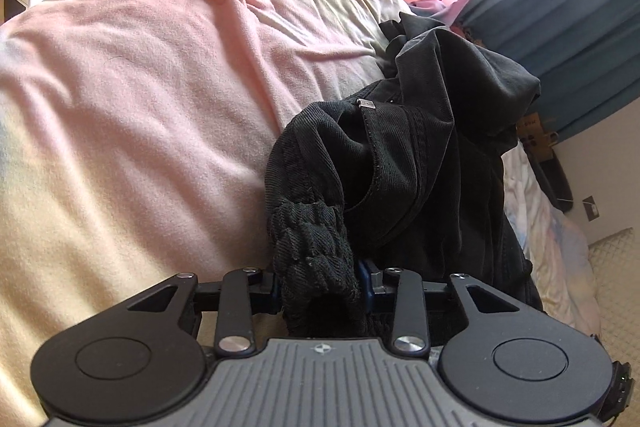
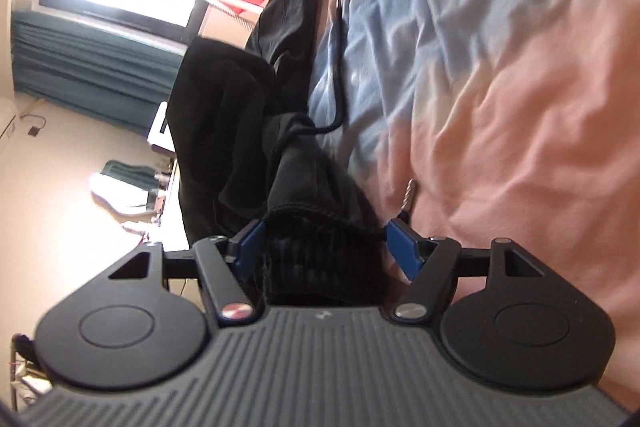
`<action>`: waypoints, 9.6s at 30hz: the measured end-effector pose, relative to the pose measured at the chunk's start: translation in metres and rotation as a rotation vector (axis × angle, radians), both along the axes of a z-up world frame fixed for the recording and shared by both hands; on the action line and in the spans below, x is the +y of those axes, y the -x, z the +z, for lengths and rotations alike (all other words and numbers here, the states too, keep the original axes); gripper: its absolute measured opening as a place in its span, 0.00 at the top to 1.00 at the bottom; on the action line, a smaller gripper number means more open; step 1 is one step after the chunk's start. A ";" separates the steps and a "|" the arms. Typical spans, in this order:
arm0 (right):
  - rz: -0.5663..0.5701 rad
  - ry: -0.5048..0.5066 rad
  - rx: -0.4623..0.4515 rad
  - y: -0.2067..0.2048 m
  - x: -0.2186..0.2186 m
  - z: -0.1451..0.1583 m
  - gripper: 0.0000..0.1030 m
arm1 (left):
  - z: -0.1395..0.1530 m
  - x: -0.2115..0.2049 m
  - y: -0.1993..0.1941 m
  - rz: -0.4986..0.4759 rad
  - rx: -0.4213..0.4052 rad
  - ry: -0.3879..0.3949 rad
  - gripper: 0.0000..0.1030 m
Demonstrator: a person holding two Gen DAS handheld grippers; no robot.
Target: Fold clothes
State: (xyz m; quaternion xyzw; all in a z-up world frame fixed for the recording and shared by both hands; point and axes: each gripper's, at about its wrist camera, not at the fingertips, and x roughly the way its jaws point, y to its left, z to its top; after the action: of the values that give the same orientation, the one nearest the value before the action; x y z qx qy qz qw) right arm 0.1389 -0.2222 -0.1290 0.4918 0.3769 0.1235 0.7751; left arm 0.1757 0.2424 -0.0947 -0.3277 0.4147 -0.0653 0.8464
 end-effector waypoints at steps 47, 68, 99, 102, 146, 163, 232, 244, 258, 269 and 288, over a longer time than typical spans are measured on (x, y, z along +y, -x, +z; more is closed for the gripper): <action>0.471 0.366 -0.358 -0.014 0.224 0.092 0.86 | 0.116 0.051 -0.043 0.122 -0.208 -0.613 0.01; 0.061 0.658 -0.532 0.058 0.060 0.102 0.86 | 0.071 -0.211 0.084 -0.116 -0.459 -0.506 0.01; 0.034 0.701 -0.502 0.063 0.066 0.096 0.21 | 0.015 -0.196 0.068 -0.091 -0.307 -0.572 0.00; 0.023 0.689 -0.484 0.062 0.062 0.096 0.21 | 0.008 -0.200 0.059 -0.107 -0.284 -0.579 0.00; -0.180 0.220 -0.079 -0.033 -0.036 0.004 0.19 | 0.003 -0.297 -0.180 0.123 -0.388 -0.515 0.88; -0.390 0.093 -0.185 0.005 -0.090 0.023 0.19 | 0.063 -0.274 0.004 -0.224 -0.519 -0.337 0.89; -0.193 0.050 -0.015 -0.099 -0.063 0.002 0.38 | -0.024 -0.223 0.022 -0.285 -0.488 -0.306 0.81; -0.179 -0.009 0.005 -0.136 -0.053 -0.039 0.53 | -0.014 -0.226 0.027 -0.291 -0.470 -0.281 0.80; -0.491 0.264 -0.400 -0.075 -0.100 0.079 0.95 | -0.004 -0.223 0.036 -0.422 -0.527 0.011 0.46; -0.834 0.082 -0.031 0.005 -0.236 0.009 0.93 | -0.019 -0.198 0.032 -0.334 -0.353 0.122 0.26; -0.835 -0.104 0.097 0.014 -0.220 -0.011 0.44 | -0.097 0.013 0.056 0.620 0.020 0.806 0.13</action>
State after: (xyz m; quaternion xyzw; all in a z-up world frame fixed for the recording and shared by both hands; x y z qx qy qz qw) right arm 0.1249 -0.4426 -0.1402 0.6460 0.1747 -0.2055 0.7141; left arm 0.1202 0.2552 -0.1913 -0.7365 0.2478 0.0374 0.6283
